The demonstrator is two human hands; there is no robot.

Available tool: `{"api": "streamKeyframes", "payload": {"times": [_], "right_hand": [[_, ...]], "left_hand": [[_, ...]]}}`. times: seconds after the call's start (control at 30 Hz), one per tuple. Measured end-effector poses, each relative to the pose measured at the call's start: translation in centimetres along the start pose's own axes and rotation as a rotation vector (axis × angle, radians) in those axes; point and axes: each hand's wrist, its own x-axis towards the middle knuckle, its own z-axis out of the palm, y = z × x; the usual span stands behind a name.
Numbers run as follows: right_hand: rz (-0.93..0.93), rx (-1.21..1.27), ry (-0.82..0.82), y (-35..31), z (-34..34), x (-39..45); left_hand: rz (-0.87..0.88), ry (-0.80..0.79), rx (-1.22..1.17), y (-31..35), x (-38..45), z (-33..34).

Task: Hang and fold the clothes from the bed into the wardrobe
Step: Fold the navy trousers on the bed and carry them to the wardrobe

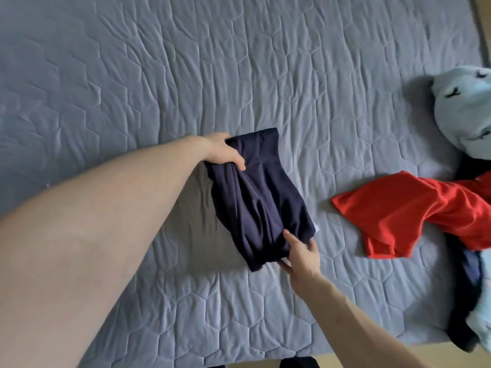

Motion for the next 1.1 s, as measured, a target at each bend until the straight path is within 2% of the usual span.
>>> {"api": "streamKeyframes", "payload": {"times": [0.1,0.17,0.23,0.3,0.37,0.47,0.63,0.73,0.87,1.0,1.1], "right_hand": [[-0.074,-0.018,0.074,-1.4,-1.3,0.2],[-0.176,-0.111,0.131,-1.7,-1.8,0.8],[-0.273,-0.208,0.141,-1.8,-2.3,0.9],[-0.345,-0.269,0.075,-1.7,-2.3,0.9],[-0.394,-0.35,-0.009,-1.4,-2.2,0.8],[-0.408,-0.4,-0.053,-1.2,-2.2,1.6],[-0.377,-0.411,-0.104,-3.2,-4.4,0.8],[-0.41,-0.447,-0.155,-4.7,-6.0,-1.8],[-0.461,-0.515,-0.219,-7.2,-7.2,-6.8],[-0.547,-0.663,-0.328,-11.1,-6.9,-14.9],[-0.552,-0.777,-0.402,-13.5,-6.3,-21.3]], "left_hand": [[-0.103,-0.095,-0.029,-2.9,-2.0,1.1],[-0.191,-0.185,-0.029,-4.7,-3.8,2.6],[-0.263,-0.206,-0.053,-6.4,-5.5,4.3],[-0.271,-0.099,-0.223,-7.9,-6.3,5.9],[-0.202,0.04,-0.447,-8.8,-6.1,7.6],[-0.077,0.078,-0.635,-9.2,-5.9,10.0],[-0.127,0.089,-0.72,-8.7,-9.2,12.3],[-0.144,0.086,-0.806,-8.0,-13.8,13.1],[-0.209,0.202,-1.028,-6.8,-21.0,14.6],[-0.252,0.329,-1.203,-5.4,-30.7,13.6],[-0.223,0.354,-1.312,-4.9,-38.4,12.2]]}}
